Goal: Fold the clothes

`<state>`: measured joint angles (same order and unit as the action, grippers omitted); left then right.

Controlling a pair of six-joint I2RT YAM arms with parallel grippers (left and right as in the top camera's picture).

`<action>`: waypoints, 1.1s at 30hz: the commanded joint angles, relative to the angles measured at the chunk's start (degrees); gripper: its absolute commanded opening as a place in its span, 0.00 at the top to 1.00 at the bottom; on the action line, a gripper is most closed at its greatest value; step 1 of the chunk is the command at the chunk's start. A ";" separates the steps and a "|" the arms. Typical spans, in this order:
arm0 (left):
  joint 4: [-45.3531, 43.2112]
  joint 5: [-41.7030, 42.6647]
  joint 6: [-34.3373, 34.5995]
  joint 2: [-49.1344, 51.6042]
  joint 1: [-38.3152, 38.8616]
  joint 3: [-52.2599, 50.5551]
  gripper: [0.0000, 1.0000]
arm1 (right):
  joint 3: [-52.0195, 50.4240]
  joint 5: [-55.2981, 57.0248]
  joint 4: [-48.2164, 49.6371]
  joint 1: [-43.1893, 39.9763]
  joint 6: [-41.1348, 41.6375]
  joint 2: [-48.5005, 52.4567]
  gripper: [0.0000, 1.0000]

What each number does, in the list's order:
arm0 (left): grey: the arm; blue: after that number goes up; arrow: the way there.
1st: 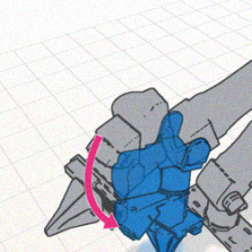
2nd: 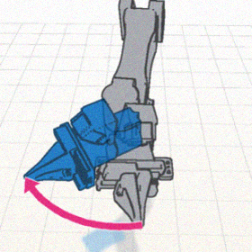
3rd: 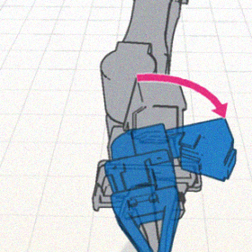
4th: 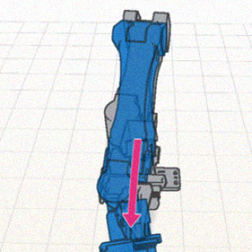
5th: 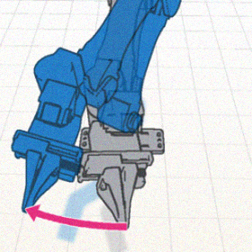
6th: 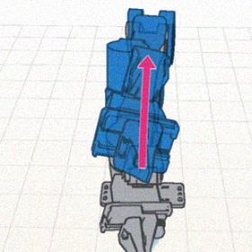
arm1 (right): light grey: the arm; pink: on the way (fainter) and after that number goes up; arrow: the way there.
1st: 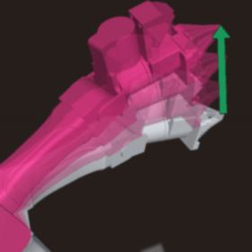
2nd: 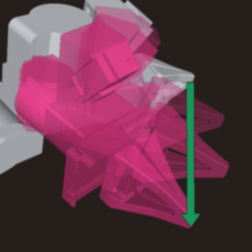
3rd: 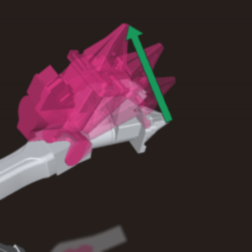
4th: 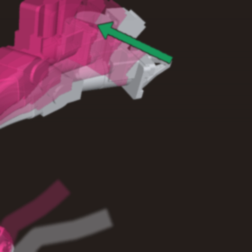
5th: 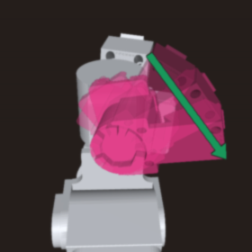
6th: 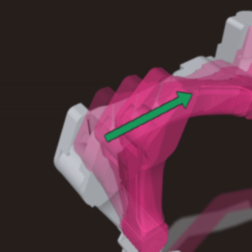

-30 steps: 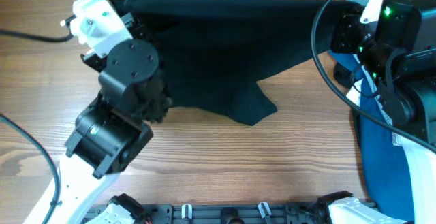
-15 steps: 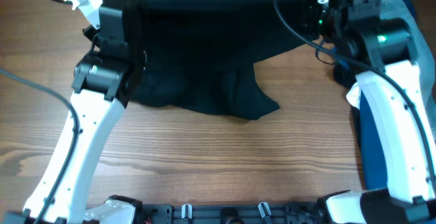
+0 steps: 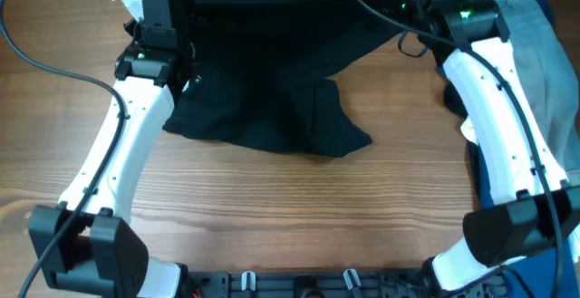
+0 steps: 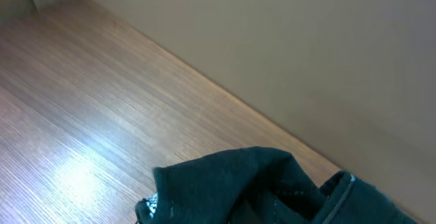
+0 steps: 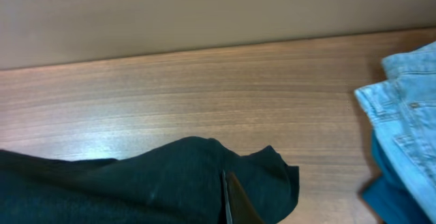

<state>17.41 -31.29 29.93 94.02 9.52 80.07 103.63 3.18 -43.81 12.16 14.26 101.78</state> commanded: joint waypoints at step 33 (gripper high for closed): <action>-21.64 2.29 -10.05 22.18 -5.81 0.59 0.96 | 0.48 9.68 31.23 -3.72 -23.87 20.79 0.96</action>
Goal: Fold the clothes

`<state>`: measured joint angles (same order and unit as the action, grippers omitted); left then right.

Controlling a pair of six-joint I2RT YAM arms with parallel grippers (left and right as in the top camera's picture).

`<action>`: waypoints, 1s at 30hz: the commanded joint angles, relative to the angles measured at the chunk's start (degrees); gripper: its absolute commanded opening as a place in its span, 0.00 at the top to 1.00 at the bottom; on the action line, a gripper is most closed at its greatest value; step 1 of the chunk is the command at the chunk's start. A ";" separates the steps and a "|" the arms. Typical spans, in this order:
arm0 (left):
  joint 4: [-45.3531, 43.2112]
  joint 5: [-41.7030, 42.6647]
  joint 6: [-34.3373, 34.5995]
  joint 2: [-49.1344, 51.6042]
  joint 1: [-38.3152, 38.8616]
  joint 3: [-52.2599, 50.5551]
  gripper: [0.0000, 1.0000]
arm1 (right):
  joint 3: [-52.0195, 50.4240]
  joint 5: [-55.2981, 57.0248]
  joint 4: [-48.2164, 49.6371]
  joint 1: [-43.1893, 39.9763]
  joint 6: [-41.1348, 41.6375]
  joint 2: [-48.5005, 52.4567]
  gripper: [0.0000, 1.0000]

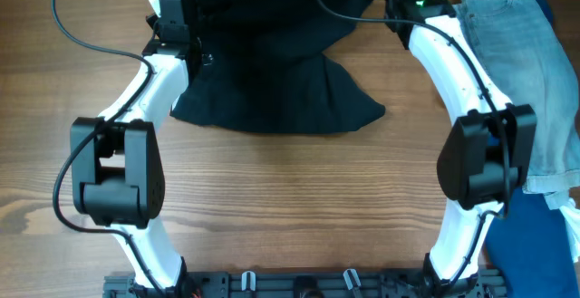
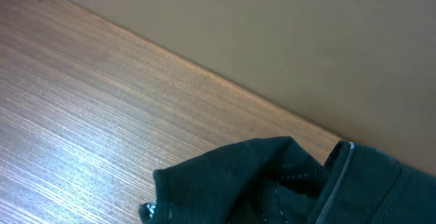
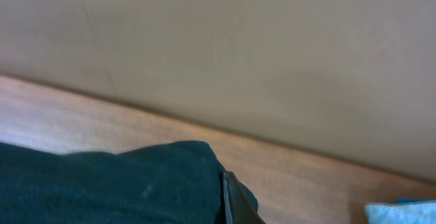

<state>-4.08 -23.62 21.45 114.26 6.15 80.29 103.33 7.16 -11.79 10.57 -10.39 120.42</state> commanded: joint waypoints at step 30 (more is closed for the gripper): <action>-3.89 -5.57 -1.57 9.07 -3.65 0.39 0.96 | -1.40 3.30 -4.92 -1.90 11.04 3.98 0.96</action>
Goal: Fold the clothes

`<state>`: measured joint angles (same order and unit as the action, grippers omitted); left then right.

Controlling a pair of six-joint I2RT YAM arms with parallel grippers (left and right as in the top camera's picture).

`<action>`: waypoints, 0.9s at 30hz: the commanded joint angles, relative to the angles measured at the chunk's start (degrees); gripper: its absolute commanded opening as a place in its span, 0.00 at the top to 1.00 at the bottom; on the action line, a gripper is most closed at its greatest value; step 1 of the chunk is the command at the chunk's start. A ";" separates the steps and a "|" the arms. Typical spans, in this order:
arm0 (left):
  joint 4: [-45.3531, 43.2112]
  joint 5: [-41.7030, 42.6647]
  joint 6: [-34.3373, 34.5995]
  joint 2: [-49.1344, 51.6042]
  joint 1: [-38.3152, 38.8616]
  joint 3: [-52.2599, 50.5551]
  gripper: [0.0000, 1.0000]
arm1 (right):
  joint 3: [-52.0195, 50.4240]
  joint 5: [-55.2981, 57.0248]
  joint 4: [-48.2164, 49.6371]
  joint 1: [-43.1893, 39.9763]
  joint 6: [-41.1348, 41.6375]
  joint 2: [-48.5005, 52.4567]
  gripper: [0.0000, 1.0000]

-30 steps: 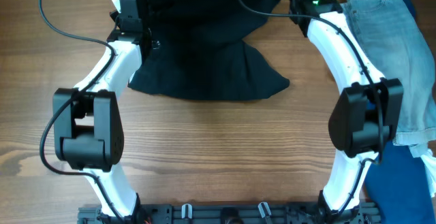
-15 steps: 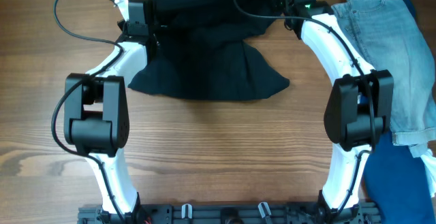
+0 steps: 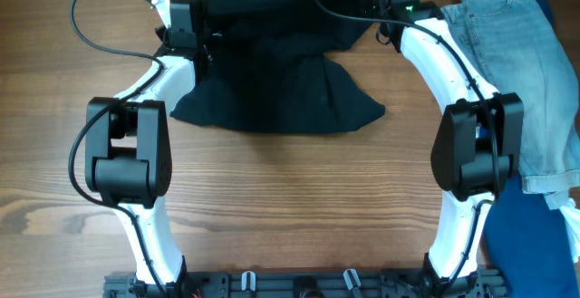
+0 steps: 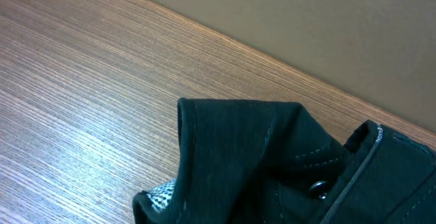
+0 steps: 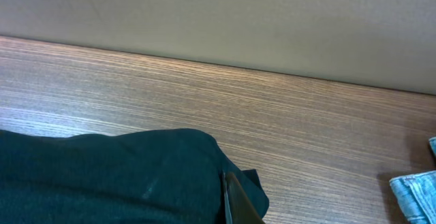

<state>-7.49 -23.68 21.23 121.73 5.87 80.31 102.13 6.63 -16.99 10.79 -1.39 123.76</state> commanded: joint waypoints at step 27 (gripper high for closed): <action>-19.71 -7.45 -1.55 1.36 -3.21 0.85 0.96 | -0.20 8.37 25.20 -2.29 -12.15 0.66 0.96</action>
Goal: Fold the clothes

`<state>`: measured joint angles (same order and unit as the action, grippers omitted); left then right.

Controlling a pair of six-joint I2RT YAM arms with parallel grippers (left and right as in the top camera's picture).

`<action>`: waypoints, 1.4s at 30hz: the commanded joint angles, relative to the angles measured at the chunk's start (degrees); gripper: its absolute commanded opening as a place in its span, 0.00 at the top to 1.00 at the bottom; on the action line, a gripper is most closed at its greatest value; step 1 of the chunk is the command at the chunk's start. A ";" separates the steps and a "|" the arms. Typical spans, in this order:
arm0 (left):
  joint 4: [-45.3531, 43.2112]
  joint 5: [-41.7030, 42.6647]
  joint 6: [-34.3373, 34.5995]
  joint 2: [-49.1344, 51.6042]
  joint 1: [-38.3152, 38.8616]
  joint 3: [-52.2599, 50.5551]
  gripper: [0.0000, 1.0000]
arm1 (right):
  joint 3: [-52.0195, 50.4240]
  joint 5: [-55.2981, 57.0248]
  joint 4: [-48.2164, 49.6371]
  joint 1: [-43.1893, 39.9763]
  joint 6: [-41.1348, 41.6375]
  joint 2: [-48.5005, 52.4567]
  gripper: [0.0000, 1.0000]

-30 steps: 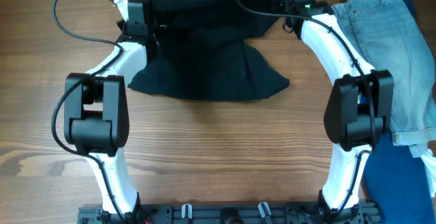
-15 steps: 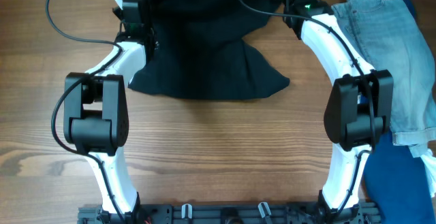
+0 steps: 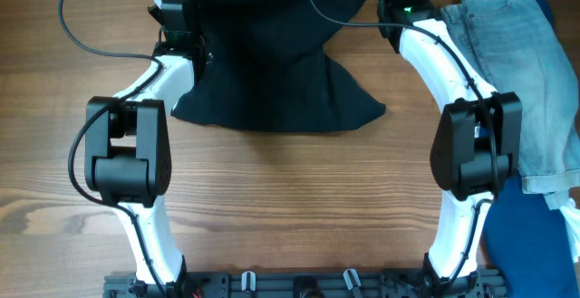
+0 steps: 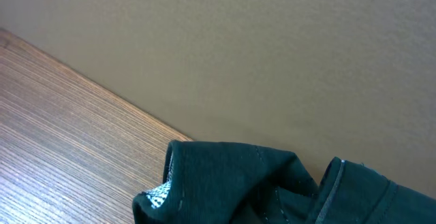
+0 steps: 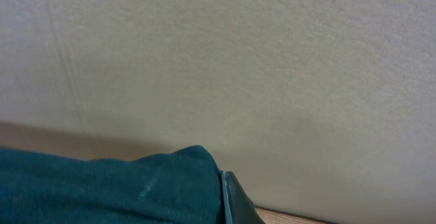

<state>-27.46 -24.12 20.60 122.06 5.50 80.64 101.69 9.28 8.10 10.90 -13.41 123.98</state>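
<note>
A black garment (image 3: 272, 62) lies spread at the far middle of the wooden table (image 3: 290, 207), its lower hem flat and its top edge lifted past the frame's upper border. My left gripper is shut on its top left corner, my right gripper on its top right corner. In the left wrist view the bunched cloth (image 4: 259, 190), with a waistband seam, hides the fingers. In the right wrist view the cloth (image 5: 102, 190) presses against one dark fingertip (image 5: 237, 205).
Light blue jeans (image 3: 512, 62) lie at the right of the table. A dark blue cloth (image 3: 535, 244) sits at the near right corner. A plain wall (image 5: 218, 47) rises just behind the table's far edge, close to both grippers.
Both grippers have risen with the garment's top edge, which was lying flat on the table. Both wrist views now face mostly wall. The lower hem has stayed put.
Both grippers held the top corners of the crumpled black garment, its lower part bunched mid-table. Then the garment lay farther back and smoother. Then its top edge lay stretched flat on the table, and now that edge is raised again.
</note>
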 commanded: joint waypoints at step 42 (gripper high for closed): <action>42.62 -2.32 0.90 -11.65 8.28 0.52 0.32 | 0.24 -7.89 -48.98 6.82 13.79 -9.16 0.00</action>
<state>9.34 -26.06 20.27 116.03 14.39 80.77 101.69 1.89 -39.29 19.46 -1.21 121.01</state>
